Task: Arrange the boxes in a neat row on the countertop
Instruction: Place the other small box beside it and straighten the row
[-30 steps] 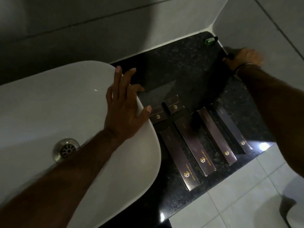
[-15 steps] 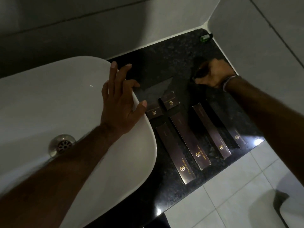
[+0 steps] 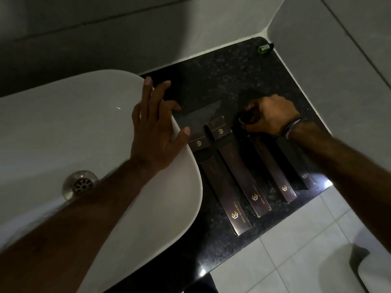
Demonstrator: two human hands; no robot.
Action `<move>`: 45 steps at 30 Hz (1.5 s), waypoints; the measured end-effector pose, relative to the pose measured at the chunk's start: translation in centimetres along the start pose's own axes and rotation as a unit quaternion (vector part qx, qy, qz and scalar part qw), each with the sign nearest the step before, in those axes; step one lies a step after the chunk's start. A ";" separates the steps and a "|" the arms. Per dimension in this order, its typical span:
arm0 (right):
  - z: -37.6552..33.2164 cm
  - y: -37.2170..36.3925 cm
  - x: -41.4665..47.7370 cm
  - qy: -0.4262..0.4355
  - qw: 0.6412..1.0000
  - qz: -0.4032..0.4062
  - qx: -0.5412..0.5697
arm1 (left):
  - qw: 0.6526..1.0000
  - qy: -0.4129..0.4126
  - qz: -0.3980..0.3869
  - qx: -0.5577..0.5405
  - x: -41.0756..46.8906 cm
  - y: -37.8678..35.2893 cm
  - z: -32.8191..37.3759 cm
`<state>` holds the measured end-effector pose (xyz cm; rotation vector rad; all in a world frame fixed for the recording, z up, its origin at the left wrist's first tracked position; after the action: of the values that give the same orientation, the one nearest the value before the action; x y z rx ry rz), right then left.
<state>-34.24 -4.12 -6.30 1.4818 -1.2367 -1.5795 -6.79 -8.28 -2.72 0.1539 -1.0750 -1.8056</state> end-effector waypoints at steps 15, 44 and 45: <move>10.8 5.8 8.9 -0.208 0.964 0.141 0.083 | 1.000 0.006 0.004 0.001 -0.2 -0.3 -0.3; 6.1 0.1 1.6 -0.034 0.980 0.136 0.140 | 1.000 0.012 0.001 0.014 -0.1 0.2 0.2; 6.2 -0.1 1.3 -0.032 0.979 0.140 0.144 | 1.000 0.012 0.001 0.023 -0.2 0.1 0.0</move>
<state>-40.53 -4.02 -7.34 1.3597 -1.6884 -1.3117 -6.58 -8.12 -2.69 0.2015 -1.1000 -1.7739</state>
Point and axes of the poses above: each hand's wrist, its own x-axis towards the middle knuckle, its own y-axis out of the back of the hand, z = x × y, the point moved 10 cm from there along x, towards the middle knuckle, and after that the axes turned 1 degree about y, right-handed, at the moved point
